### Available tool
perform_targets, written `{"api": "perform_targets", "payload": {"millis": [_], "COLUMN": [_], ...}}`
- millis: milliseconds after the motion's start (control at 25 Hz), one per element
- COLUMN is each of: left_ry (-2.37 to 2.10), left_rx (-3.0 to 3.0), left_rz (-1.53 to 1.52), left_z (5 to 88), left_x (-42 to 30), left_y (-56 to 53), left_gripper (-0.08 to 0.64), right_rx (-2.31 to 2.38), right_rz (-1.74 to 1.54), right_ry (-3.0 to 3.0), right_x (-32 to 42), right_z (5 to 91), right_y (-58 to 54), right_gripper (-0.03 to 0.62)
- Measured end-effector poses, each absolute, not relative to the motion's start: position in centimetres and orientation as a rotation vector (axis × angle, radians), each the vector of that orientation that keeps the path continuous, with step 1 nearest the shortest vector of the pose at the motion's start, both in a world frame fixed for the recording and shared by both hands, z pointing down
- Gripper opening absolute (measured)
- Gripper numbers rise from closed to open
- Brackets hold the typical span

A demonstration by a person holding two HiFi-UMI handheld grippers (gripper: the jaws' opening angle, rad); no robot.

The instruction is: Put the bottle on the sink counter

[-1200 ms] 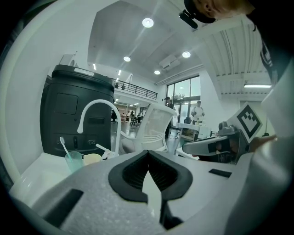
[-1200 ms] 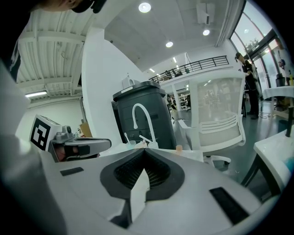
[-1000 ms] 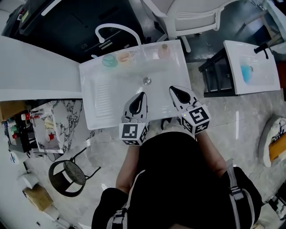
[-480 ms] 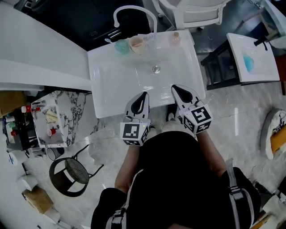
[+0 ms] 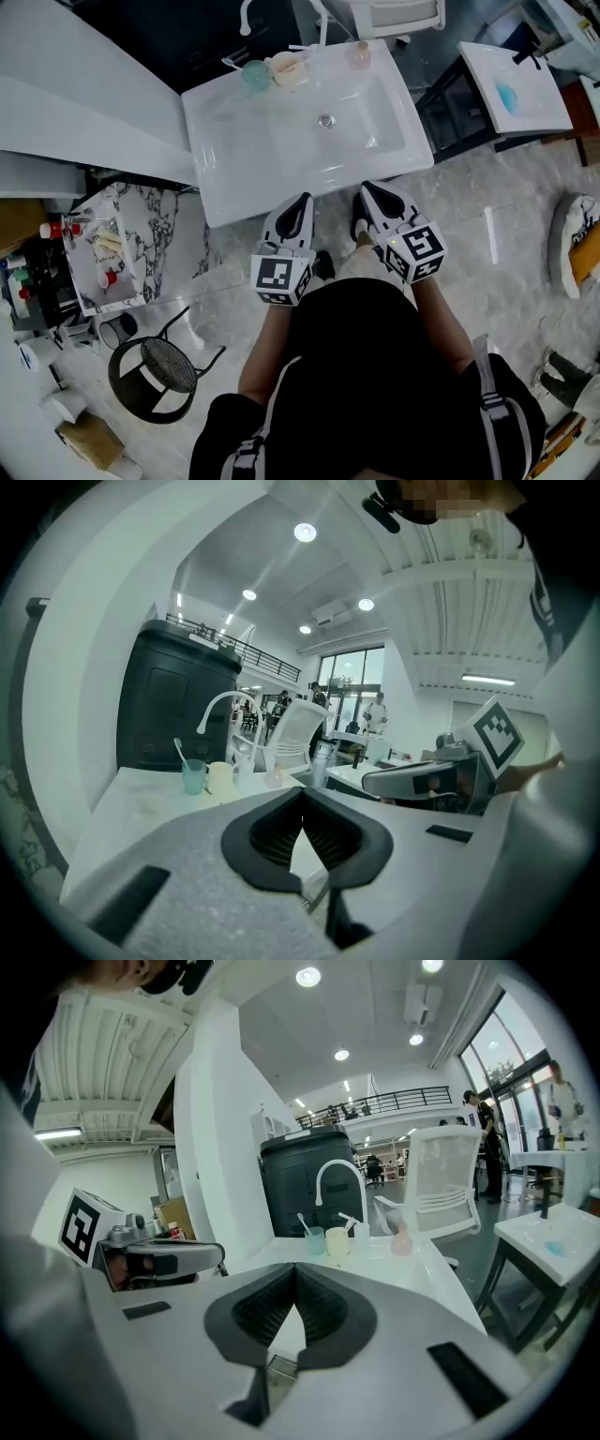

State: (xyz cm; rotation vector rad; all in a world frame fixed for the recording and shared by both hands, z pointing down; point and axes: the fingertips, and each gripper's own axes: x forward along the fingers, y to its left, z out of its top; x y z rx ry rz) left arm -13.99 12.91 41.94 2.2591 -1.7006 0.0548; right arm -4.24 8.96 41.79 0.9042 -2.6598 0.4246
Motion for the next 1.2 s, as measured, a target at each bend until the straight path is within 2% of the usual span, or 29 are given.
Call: {"api": "perform_targets", "payload": {"millis": [440, 1200], "left_ry": [-1.583, -1.583], "left_rx": [2.365, 2.380], "left_rz": [0.046, 0.047], "left_z": [41.1, 40.1], "left_x": [-13.1, -11.4], "left_y": [16.7, 17.5], "left_gripper": [0.020, 0.020], "right_rx": [1.042, 1.025], "right_rz": [0.414, 0.345], "right_ry": [-2.640, -2.683], "right_x": [-2.9, -2.2], "right_z": [40.7, 39.2], "right_y": [13.7, 15.6], "right_gripper": [0.005, 0.005]}}
